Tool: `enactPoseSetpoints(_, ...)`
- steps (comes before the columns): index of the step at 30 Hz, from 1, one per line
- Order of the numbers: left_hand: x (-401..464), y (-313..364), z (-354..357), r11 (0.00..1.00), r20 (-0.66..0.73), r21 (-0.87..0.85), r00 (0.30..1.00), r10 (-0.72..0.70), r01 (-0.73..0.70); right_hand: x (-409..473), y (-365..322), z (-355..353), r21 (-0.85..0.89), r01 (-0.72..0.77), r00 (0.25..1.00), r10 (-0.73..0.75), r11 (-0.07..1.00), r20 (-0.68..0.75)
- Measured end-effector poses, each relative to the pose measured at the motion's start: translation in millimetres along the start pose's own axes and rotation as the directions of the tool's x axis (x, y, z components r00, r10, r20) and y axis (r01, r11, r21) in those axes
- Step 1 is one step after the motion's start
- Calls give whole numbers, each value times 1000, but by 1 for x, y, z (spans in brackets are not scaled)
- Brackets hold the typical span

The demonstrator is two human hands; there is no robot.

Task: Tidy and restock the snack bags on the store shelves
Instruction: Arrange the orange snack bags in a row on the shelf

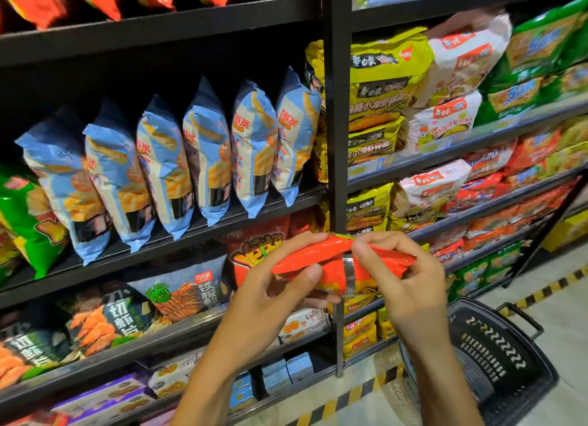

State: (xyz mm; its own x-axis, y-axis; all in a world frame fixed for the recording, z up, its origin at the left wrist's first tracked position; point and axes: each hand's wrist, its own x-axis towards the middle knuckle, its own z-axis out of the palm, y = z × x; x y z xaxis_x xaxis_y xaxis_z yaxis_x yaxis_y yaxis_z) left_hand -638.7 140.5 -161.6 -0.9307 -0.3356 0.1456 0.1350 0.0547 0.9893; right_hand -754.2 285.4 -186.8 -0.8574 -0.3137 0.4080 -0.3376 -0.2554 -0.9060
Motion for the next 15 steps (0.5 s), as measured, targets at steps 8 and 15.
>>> enactPoseSetpoints(8, 0, 4, 0, 999, -212, 2, 977, -37, 39, -2, -1, -5, 17, -56, 987, 53, 998, 155)
enactPoseSetpoints(15, -3, 10, -8, 961, -141, 185, 962, 232, -204, 8, -8, -6, 158, 6, 989, -29, 987, 146)
